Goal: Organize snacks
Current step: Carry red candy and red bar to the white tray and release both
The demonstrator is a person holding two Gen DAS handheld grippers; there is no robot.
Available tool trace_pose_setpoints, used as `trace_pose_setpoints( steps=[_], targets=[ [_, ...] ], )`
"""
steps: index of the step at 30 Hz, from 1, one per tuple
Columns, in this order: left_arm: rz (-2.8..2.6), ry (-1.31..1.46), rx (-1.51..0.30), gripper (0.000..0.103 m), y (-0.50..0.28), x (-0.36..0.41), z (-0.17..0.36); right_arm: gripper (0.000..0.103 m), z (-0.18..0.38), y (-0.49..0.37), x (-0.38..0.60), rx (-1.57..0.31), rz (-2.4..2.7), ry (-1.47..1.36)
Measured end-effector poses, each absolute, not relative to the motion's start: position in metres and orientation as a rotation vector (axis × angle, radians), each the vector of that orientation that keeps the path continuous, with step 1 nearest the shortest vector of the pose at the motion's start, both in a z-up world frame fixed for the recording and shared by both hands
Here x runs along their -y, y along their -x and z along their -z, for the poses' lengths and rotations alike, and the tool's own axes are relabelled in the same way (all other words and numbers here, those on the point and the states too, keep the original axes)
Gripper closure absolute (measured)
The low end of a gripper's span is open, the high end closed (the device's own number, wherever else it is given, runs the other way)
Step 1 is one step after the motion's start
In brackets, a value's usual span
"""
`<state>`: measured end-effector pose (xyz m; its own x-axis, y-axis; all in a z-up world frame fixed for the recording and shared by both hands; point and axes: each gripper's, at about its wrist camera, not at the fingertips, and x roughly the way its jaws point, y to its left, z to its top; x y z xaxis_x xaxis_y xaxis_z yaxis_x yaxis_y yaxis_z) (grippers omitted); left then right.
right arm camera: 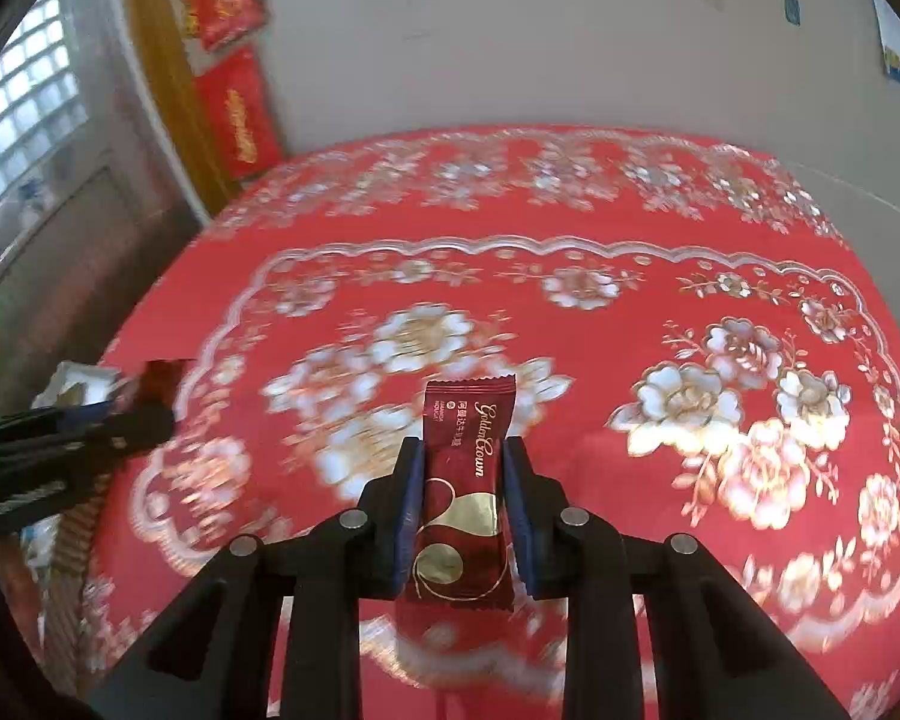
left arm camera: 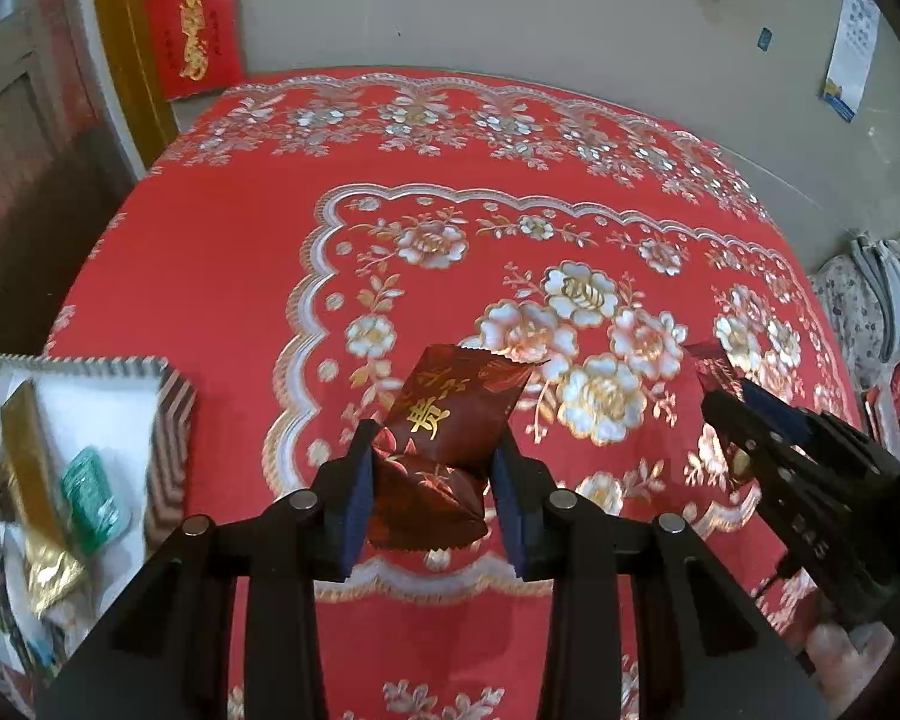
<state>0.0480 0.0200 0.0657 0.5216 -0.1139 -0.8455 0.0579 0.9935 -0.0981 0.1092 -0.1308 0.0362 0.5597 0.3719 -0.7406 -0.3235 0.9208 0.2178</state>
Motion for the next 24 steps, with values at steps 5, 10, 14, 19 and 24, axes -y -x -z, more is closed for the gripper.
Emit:
trace_pose_setpoints(
  steps=[5,10,14,19,24],
  targets=[
    [0.085,0.052,-0.986,0.07,-0.021,-0.027,-0.068,0.077,-0.054,-0.073,0.114,-0.836,-0.45,-0.052],
    [0.061,0.047,-0.943,0.07,0.002,-0.037,-0.073,0.076,-0.061,-0.049,0.101,-0.819,-0.492,-0.057],
    [0.039,0.031,-0.915,0.07,0.019,-0.046,-0.077,0.076,-0.067,-0.031,0.087,-0.805,-0.526,-0.053],
    [0.014,0.03,-0.884,0.07,0.035,-0.059,-0.081,0.076,-0.073,-0.014,0.068,-0.797,-0.566,-0.036],
    [-0.005,0.043,-0.872,0.07,0.049,-0.078,-0.083,0.076,-0.079,-0.001,0.046,-0.786,-0.61,-0.013]
  ],
)
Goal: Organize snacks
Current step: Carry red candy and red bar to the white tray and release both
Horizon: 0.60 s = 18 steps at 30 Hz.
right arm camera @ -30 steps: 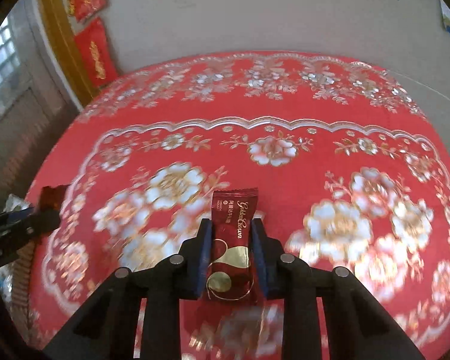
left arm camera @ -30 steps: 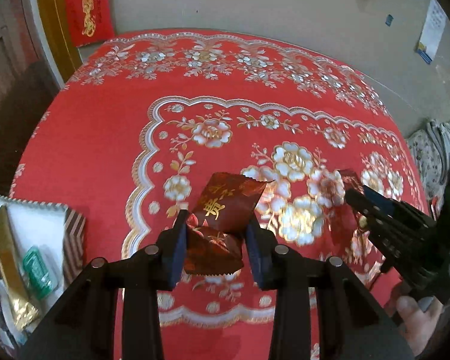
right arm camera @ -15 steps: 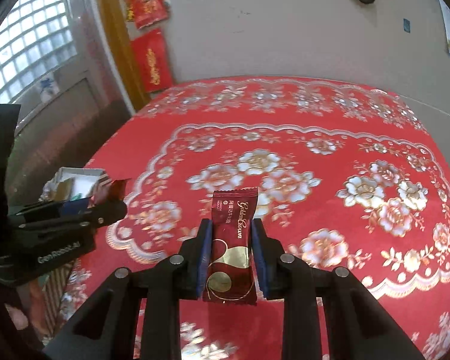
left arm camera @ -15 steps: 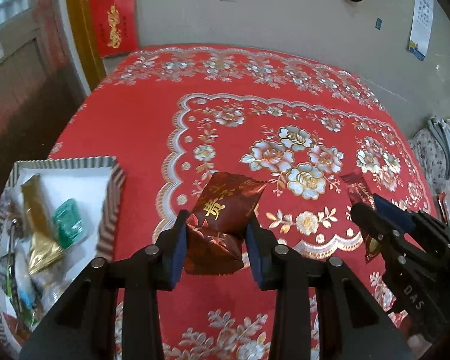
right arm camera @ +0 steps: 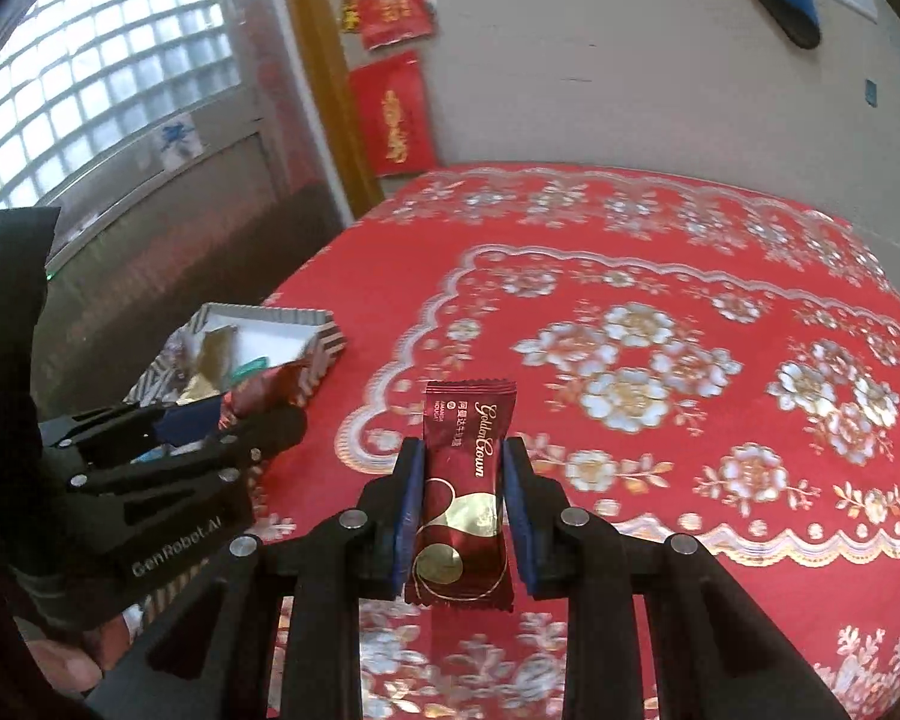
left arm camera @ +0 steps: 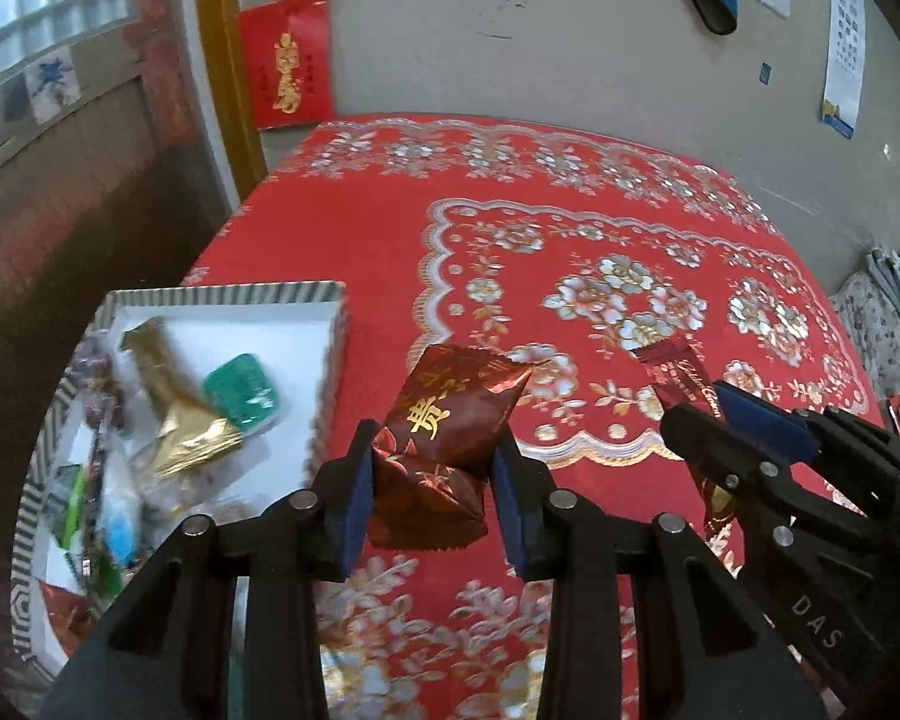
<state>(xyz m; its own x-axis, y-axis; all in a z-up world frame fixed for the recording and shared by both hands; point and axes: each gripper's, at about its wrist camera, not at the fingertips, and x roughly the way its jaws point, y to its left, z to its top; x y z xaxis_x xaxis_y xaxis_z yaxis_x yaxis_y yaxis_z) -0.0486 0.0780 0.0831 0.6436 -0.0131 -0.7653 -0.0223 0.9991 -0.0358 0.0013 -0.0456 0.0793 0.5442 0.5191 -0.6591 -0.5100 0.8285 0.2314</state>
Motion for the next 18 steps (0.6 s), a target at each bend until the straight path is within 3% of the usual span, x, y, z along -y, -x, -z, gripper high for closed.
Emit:
trace_pose_setpoints(
  steps=[18],
  targets=[
    [-0.151,0.111,-0.829,0.07,0.081,-0.167,-0.088,0.076,-0.093,0.032,-0.052,-0.765,-0.777,0.105]
  ],
)
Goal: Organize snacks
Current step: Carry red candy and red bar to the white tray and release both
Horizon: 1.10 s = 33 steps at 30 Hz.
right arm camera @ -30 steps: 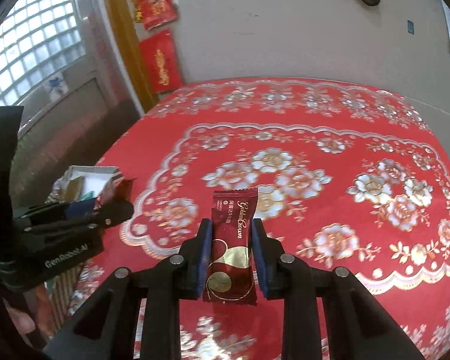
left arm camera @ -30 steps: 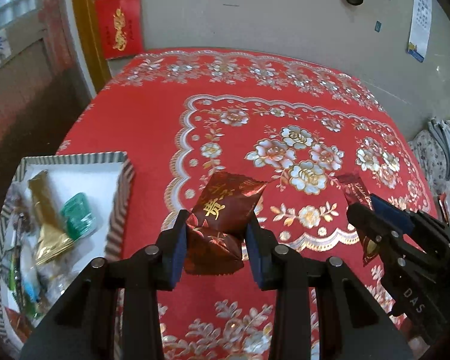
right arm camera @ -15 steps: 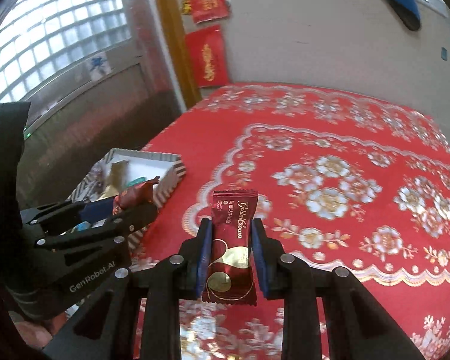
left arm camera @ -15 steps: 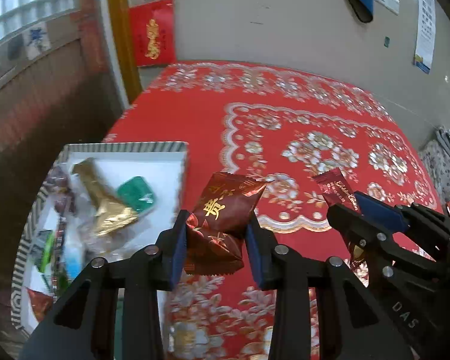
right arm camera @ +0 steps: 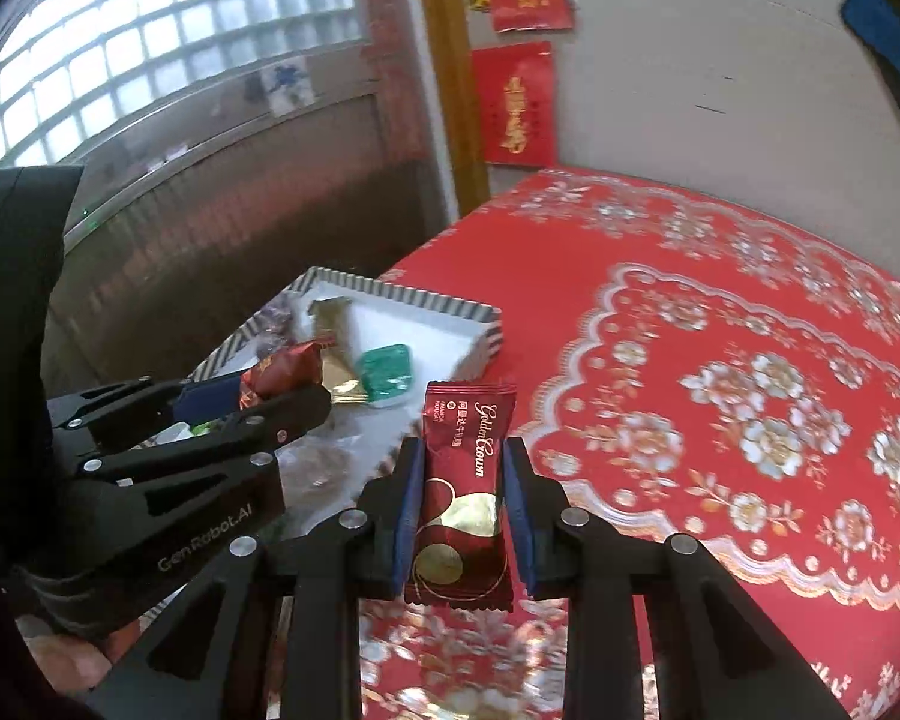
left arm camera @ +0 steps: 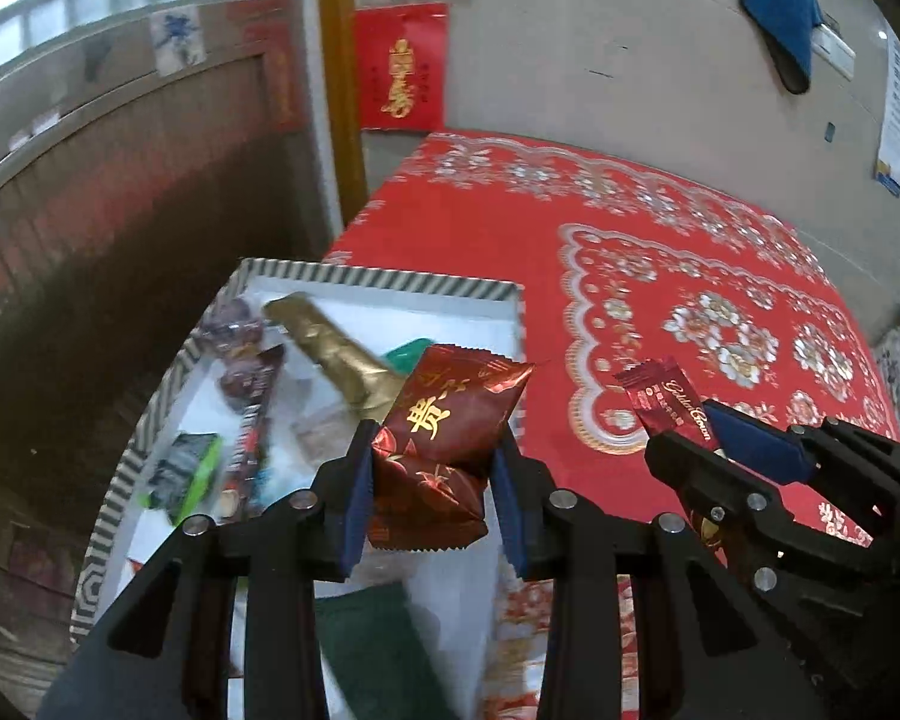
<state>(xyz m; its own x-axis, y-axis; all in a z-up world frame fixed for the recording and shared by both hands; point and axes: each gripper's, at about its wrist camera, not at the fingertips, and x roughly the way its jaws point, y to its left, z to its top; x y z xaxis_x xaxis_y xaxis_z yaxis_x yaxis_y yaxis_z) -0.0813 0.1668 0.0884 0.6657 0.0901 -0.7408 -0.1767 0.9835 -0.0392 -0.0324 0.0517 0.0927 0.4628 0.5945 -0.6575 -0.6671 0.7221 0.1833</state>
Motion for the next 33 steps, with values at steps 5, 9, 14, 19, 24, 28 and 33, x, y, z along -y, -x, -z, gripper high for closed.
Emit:
trace_pose_setpoints(
  steps=[5,9,14,19,24,28,33],
  targets=[
    [-0.207,0.147,-0.833,0.07,0.094,-0.203,-0.085,0.076,-0.095,0.037,-0.081,-0.77,-0.826,0.126],
    [-0.246,0.188,-0.852,0.07,0.1,-0.228,-0.075,0.076,-0.092,0.039,-0.108,-0.782,-0.872,0.149],
    [-0.271,0.213,-0.873,0.07,0.107,-0.246,-0.058,0.076,-0.079,0.041,-0.141,-0.818,-0.916,0.179],
    [-0.298,0.228,-0.879,0.069,0.112,-0.257,-0.047,0.076,-0.064,0.044,-0.166,-0.862,-0.962,0.183],
    [-0.315,0.244,-0.872,0.068,0.117,-0.263,-0.039,0.071,-0.054,0.048,-0.172,-0.888,-0.991,0.179],
    [-0.351,0.242,-0.835,0.038,0.122,-0.264,-0.039,0.055,-0.055,0.05,-0.162,-0.881,-1.01,0.144],
    [-0.359,0.226,-0.739,0.029,0.136,-0.26,-0.049,0.036,-0.069,0.058,-0.137,-0.82,-0.988,0.101]
  ],
)
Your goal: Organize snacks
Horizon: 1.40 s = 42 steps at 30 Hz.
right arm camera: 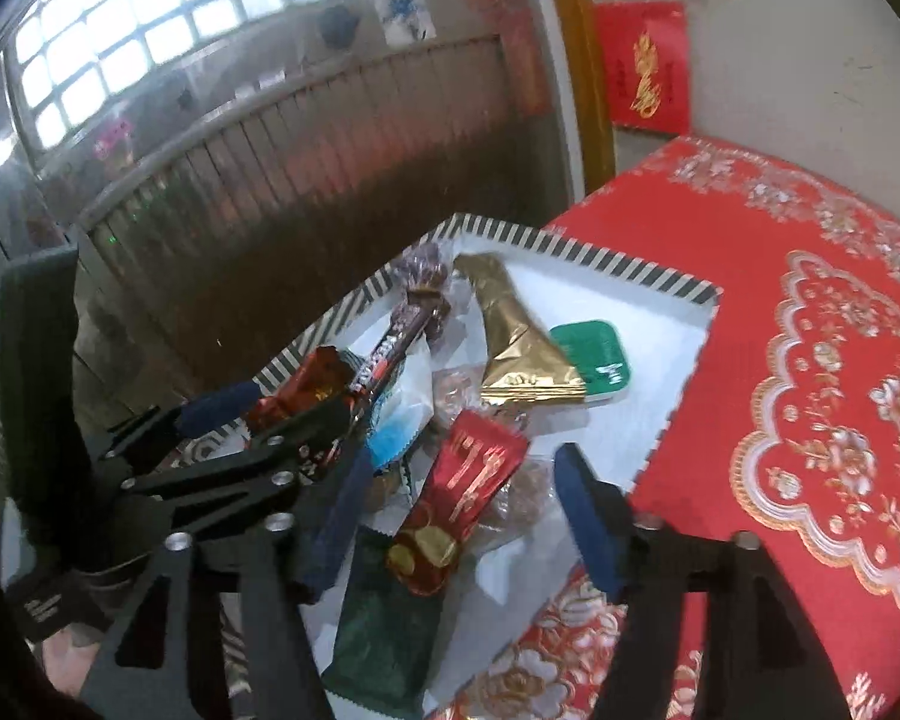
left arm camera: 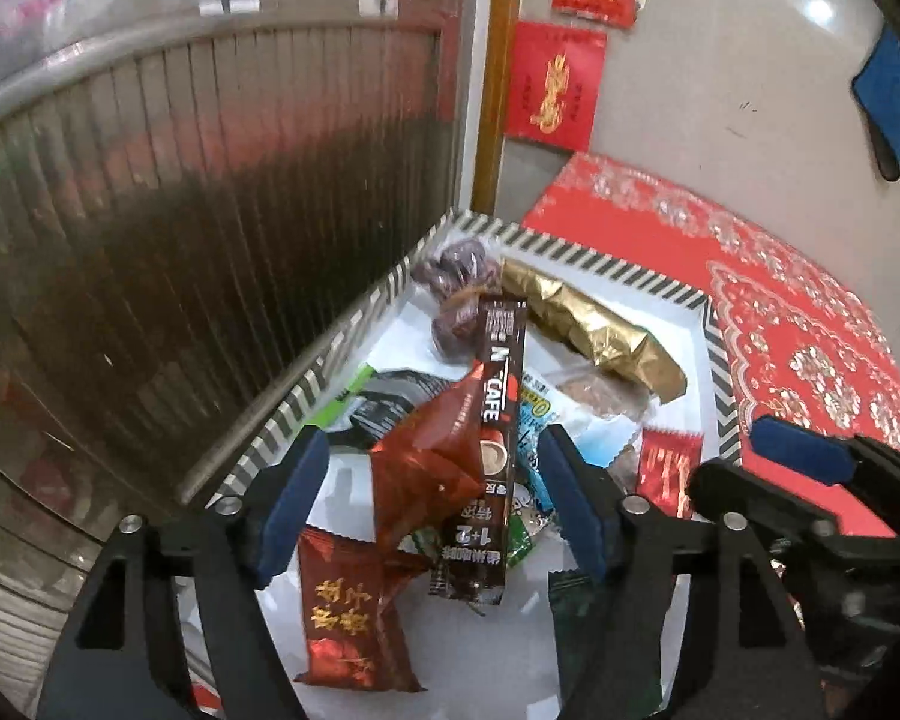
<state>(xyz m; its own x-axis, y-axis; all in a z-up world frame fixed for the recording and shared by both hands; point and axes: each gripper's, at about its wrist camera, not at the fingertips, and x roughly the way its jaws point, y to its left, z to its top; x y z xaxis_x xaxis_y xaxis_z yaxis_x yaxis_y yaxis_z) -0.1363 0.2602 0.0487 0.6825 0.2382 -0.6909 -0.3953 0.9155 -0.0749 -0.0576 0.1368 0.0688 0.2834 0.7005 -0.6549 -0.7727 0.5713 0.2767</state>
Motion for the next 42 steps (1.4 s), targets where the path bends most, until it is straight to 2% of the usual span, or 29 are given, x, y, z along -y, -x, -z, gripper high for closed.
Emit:
trace_pose_setpoints(
  steps=[2,4,9,27,42],
  targets=[
    [-0.35,0.22,-0.702,0.029,0.143,-0.257,-0.055,0.035,-0.073,0.062,-0.128,-0.784,-0.98,0.096],
    [-0.363,0.204,-0.672,0.022,0.149,-0.252,-0.059,0.028,-0.078,0.069,-0.12,-0.735,-0.944,0.112],
    [-0.458,0.037,-0.609,0.018,0.161,-0.232,-0.069,0.017,-0.08,0.086,-0.097,-0.579,-0.817,0.146],
    [-0.403,0.109,-0.573,0.018,0.178,-0.234,-0.072,0.015,-0.071,0.098,-0.086,-0.538,-0.726,0.115],
    [-0.403,0.068,-0.629,0.018,0.171,-0.231,-0.064,0.015,-0.065,0.094,-0.09,-0.578,-0.755,0.093]
  ],
)
